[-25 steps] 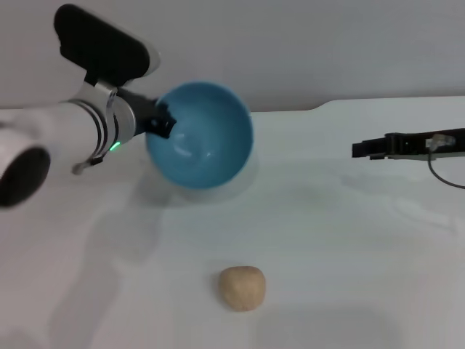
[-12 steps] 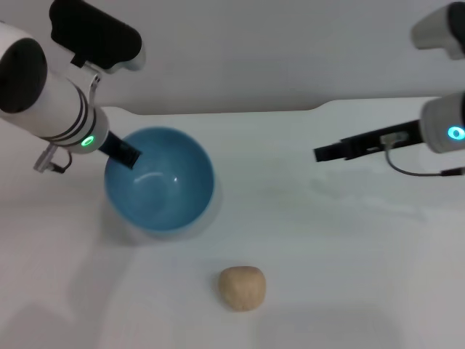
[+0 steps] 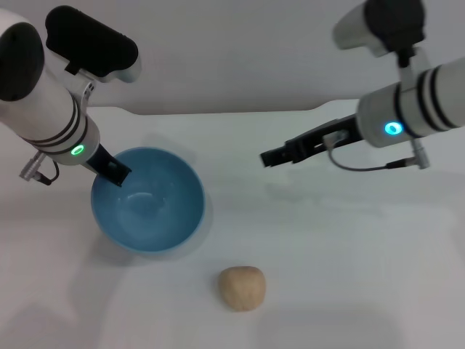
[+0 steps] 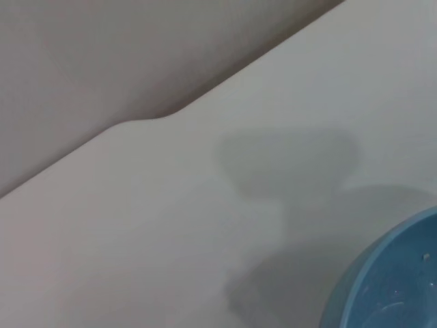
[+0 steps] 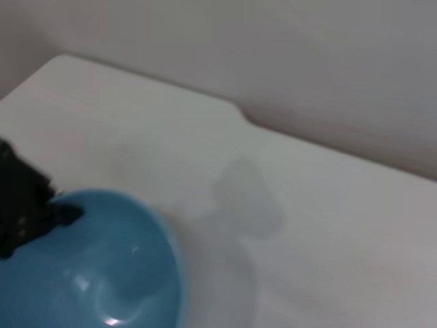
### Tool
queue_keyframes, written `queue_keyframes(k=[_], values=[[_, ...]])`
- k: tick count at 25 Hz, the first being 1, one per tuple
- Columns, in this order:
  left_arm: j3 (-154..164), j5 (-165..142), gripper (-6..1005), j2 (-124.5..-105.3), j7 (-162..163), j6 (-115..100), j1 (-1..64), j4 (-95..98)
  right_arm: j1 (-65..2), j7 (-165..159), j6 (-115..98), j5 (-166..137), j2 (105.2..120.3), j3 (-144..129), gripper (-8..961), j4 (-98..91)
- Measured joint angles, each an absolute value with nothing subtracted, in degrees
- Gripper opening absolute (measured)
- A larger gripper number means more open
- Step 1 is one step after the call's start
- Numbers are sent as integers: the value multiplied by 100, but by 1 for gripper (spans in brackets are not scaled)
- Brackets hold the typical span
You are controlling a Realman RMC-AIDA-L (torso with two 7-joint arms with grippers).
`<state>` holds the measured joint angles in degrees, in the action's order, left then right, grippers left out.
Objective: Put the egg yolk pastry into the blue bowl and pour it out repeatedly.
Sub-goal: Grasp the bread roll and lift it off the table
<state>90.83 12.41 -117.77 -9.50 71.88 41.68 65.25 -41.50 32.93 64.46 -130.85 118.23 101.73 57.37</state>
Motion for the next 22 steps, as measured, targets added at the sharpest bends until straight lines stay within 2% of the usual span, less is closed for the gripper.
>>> queue_keyframes(k=[7, 13, 22], values=[[9078, 1238, 0, -11778, -967, 7226, 4149, 6631, -4361, 3091, 6288, -12580, 11838, 9525, 555, 5487], [9095, 1239, 0, -11789, -962, 7225, 4162, 6635, -4690, 2850, 5824, -12217, 11872, 8937, 554, 4693], [9091, 1239, 0, -11794, -979, 7196, 4149, 6636, -4734, 2580, 5282, -11630, 11900, 7602, 555, 4535]])
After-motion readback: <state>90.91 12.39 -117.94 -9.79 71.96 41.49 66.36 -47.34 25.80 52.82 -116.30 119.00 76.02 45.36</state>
